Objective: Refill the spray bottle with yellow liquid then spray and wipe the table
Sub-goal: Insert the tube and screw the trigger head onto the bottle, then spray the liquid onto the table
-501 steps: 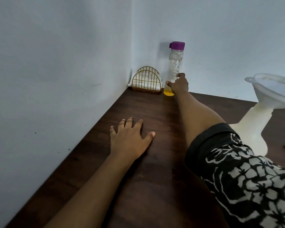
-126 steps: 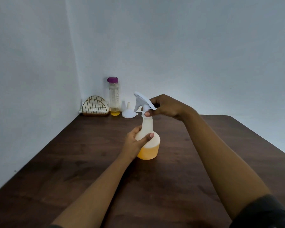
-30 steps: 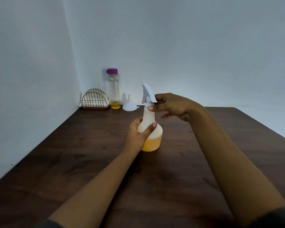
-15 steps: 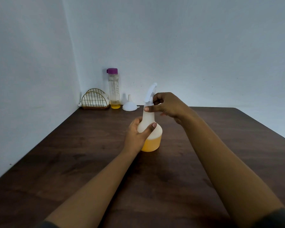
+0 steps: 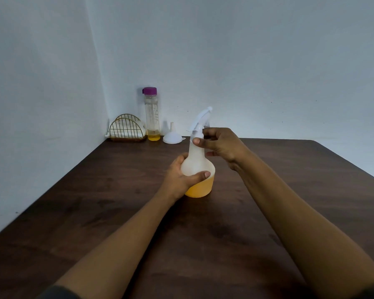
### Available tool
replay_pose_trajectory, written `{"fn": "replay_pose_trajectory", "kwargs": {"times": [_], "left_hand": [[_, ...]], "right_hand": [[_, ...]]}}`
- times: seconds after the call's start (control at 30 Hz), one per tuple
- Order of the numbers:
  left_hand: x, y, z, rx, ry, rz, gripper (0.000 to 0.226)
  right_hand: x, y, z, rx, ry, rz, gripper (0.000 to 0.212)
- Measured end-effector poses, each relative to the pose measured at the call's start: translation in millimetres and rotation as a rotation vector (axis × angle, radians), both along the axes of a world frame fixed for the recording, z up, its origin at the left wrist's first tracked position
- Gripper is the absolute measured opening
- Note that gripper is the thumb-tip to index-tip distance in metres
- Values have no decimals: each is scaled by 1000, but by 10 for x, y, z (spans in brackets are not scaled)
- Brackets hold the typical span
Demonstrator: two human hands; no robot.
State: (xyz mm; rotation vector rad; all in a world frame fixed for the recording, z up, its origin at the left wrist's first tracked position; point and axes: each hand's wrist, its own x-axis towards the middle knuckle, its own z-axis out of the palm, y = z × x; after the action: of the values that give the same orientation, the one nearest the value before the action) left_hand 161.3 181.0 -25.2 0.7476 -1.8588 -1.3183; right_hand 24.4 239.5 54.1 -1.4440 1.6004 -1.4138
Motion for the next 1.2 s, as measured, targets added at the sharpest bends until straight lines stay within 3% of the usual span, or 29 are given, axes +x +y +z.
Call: {"fn": "replay_pose_trajectory", "kwargs": {"times": [0.13,0.3,0.4,0.5,0.57,0.67,0.93,1.2], "left_hand": [[-24,9,-11,-32,17,34,62],[-54,32,-8,-87,-18,85,67],[-2,20,12,-78,-44,31,73],[112,-35,54,60,39,-175,60],[163,-60,63,75,-9,-278,60],[155,-53,28,73,-47,-337,65],[95,-18,-18,24,-36,-252,84],[88,99,-12,-31,-35,-160,85]], "right_hand": [[170,4,-62,-120,64,-216,28],[294,20,-92,-185,160,-319,31],[149,65,-49,-103,136,-172,24],[-52,129,-45,-31,-19,125,22],[-130,155,-43,14,-90,272,26],[-163,156,-26,42,-113,349,32],[-95,198,-90,-37,-52,228,18],[89,253,-196,-145,-20,11,10]]}}
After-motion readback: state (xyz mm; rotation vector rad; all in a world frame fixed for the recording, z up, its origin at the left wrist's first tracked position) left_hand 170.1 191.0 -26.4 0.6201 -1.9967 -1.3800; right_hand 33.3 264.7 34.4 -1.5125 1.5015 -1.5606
